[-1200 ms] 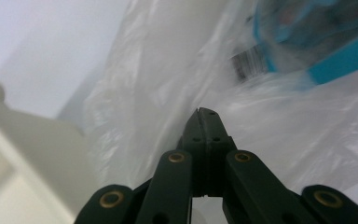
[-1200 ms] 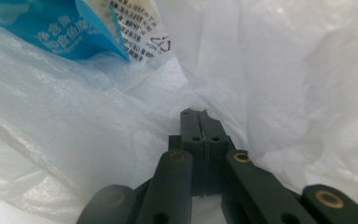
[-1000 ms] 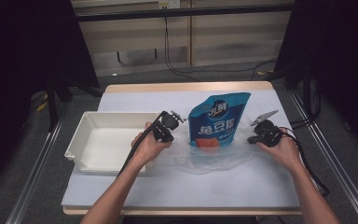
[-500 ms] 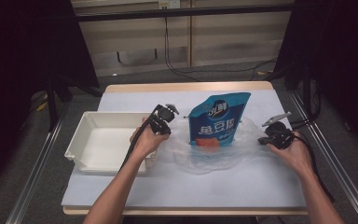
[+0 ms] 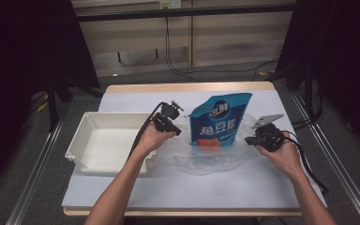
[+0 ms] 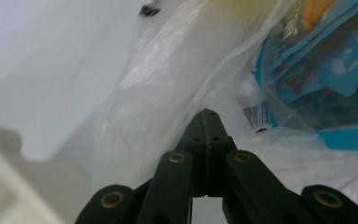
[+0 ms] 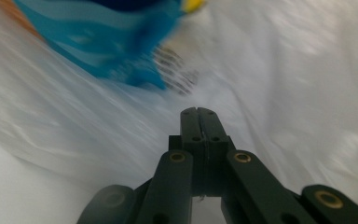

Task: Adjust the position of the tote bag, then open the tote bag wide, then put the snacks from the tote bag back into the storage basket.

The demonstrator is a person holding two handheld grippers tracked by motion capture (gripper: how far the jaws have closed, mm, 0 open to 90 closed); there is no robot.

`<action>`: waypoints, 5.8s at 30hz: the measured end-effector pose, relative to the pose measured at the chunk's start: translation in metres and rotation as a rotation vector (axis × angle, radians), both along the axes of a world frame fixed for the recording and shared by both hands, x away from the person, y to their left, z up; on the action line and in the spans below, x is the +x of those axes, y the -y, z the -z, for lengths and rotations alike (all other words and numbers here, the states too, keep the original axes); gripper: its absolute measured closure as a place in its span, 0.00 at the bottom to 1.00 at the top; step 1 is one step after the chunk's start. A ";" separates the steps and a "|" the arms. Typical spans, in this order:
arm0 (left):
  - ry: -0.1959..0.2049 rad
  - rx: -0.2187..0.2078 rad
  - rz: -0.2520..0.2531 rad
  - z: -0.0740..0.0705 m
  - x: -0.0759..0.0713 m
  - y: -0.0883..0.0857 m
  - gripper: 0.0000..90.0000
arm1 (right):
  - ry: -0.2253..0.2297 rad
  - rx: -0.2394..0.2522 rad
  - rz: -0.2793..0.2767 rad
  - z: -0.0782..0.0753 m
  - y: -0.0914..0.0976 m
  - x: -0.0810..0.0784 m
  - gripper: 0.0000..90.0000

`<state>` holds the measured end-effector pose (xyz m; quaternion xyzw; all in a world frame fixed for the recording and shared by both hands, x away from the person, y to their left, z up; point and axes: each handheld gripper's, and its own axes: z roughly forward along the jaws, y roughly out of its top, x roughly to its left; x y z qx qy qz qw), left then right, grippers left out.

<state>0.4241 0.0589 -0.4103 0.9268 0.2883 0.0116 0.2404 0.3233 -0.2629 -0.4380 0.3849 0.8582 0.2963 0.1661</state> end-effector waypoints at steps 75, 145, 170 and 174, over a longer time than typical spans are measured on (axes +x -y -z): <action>0.134 -0.294 0.001 -0.039 -0.023 -0.009 1.00 | 0.133 0.195 -0.028 0.001 -0.021 -0.066 0.87; 0.207 -0.206 0.269 -0.167 -0.052 0.022 0.43 | 0.166 0.255 0.099 0.015 -0.002 -0.135 0.46; 0.085 0.057 0.362 -0.178 -0.020 0.095 0.61 | 0.151 0.261 0.064 0.017 -0.001 -0.136 0.45; 0.071 0.092 0.375 -0.174 -0.019 0.101 0.64 | 0.151 0.260 0.060 0.018 -0.001 -0.135 0.45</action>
